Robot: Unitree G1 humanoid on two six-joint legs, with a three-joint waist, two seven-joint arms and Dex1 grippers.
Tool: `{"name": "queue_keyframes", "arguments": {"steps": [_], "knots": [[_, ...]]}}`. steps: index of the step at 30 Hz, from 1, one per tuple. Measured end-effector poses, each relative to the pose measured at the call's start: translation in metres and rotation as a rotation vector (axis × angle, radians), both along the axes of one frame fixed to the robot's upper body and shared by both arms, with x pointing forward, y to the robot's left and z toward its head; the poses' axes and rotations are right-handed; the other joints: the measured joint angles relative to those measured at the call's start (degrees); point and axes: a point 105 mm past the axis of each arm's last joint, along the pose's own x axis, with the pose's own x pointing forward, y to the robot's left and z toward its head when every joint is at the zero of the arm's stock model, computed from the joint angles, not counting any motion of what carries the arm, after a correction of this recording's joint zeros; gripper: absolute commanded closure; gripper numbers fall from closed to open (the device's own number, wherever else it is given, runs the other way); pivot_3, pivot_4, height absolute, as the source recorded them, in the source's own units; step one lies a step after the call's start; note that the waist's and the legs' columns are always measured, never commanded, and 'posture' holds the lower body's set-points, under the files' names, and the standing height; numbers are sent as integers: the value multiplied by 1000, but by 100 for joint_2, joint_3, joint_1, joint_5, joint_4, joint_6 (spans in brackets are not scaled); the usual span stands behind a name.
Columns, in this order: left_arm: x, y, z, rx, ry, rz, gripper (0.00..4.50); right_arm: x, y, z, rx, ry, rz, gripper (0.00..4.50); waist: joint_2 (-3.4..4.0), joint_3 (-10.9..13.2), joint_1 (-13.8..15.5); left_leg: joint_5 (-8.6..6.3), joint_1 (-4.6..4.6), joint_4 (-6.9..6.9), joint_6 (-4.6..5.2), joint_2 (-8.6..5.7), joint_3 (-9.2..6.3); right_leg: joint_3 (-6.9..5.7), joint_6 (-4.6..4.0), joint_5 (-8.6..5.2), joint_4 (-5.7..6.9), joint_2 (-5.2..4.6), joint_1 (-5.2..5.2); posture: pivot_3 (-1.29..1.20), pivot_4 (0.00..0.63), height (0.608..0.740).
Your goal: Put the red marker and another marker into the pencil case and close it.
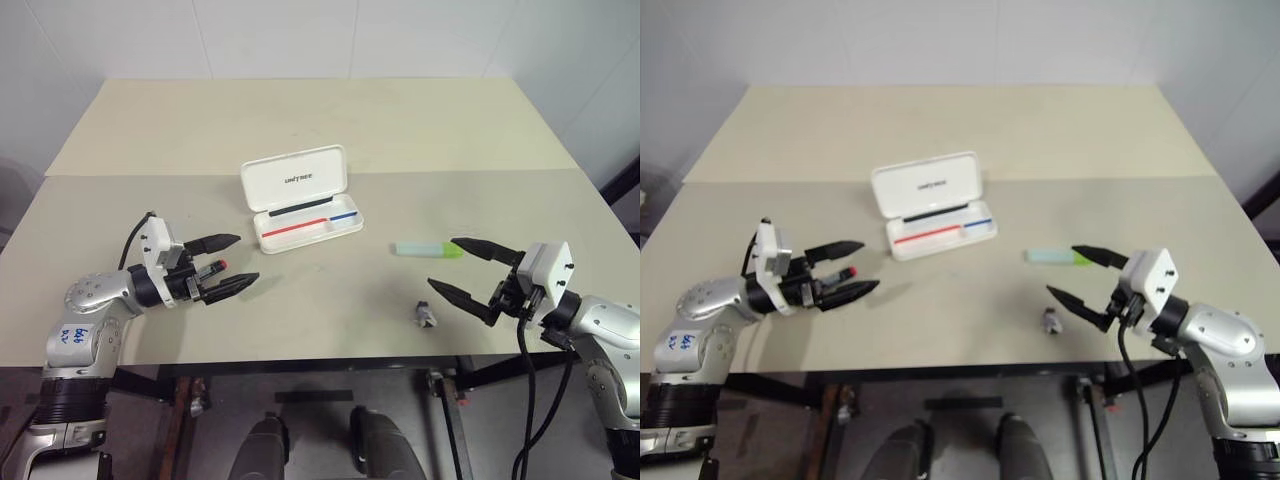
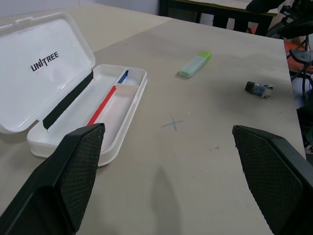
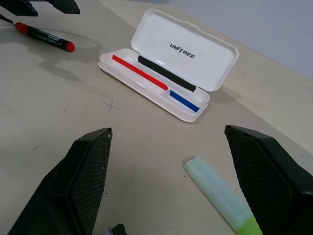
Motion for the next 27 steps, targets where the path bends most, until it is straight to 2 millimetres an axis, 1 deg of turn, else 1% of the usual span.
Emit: {"name": "queue_keyframes", "arguments": {"steps": [4,10,15,16,17,20,24,27], "knots": [[4,-6,6,24,-31,-29,43,6,2,9,-8,-37,14,597,0,0,4,0,1,7,0,-2,1,1,-3,-1,0,-1,4,0,150,740],[7,-19,-6,61,-12,-52,43,6,5,12,-14,-43,18,597,0,0,9,-1,0,1,-1,-1,-3,-1,2,2,0,-1,2,0,150,740],[27,-27,-6,103,-63,-12,43,0,20,17,-20,-31,74,597,0,0,15,0,0,10,-1,-3,-4,-2,6,4,2,0,4,0,150,740],[30,-27,-5,113,-74,-1,445,0,24,17,-20,-24,92,597,0,0,5,-1,0,11,-1,-4,-1,0,7,5,2,0,5,0,150,740],[32,-28,-4,115,-91,7,660,1,28,17,-20,-21,107,597,0,0,-7,0,0,10,-1,-3,2,3,9,6,2,-1,4,0,150,740],[42,-30,0,115,-122,43,1665,5,43,26,-12,-52,158,597,0,0,-13,0,1,11,0,-2,0,0,9,6,4,3,4,0,150,740],[57,-38,-2,149,-128,95,1665,9,61,30,0,-70,215,597,0,0,17,0,-2,10,-1,-4,-7,-2,11,6,9,4,1,0,150,740],[74,-46,-1,192,-129,124,1665,10,72,35,2,-91,252,597,-1,0,40,0,-11,16,-1,-9,-12,-3,19,11,3,3,2,0,150,740]]}}
